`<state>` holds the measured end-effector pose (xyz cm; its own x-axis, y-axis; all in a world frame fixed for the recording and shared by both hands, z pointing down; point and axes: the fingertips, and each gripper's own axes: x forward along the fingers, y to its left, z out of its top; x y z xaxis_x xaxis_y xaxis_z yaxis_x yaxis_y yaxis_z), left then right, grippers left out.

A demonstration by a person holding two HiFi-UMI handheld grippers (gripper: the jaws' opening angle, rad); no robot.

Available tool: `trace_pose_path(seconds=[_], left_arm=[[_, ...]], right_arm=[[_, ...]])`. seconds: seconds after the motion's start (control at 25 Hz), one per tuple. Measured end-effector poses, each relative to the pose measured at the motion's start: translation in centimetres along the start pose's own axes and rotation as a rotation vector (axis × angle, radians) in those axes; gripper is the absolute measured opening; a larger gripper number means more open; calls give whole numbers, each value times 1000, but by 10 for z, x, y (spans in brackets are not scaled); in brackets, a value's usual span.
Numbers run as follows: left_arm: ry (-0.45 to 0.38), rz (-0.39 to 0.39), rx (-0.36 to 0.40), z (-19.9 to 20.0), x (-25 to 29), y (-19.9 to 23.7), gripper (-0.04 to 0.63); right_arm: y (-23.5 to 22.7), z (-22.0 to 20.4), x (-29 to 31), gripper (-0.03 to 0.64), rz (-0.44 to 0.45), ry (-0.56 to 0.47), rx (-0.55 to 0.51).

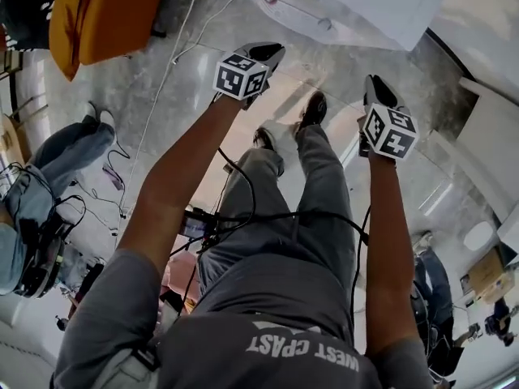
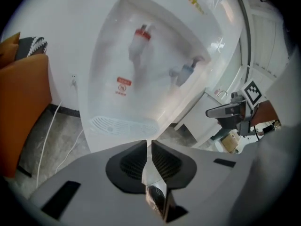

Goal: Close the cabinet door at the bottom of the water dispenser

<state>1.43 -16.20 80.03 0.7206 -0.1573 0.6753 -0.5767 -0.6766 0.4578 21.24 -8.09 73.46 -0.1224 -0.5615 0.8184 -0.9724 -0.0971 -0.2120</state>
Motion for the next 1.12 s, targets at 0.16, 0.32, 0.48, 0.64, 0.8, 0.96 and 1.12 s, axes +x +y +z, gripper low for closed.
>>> trace_pose_path(seconds=[0.16, 0.32, 0.48, 0.64, 0.8, 0.96, 1.12], left_arm=[[-47, 2, 29, 39, -45, -19, 44], [-145, 22, 23, 84, -97, -36, 44], [-262, 26, 33, 125, -153, -60, 44], [-376, 23, 72, 168, -210, -88, 44], [-498, 28, 134, 211, -268, -118, 44], [-600, 47, 178, 244, -328, -146, 44], [-686, 76, 229, 274, -385, -166, 44]], right_arm=[[3, 17, -33, 72, -7, -17, -3], [15, 42, -72, 71, -7, -53, -19], [30, 72, -114, 71, -1, -117, -28], [54, 108, -155, 69, 28, -203, -65], [84, 149, -201, 64, 69, -316, -107], [117, 183, -254, 52, 120, -423, -137], [144, 218, -306, 44, 158, -526, -165]])
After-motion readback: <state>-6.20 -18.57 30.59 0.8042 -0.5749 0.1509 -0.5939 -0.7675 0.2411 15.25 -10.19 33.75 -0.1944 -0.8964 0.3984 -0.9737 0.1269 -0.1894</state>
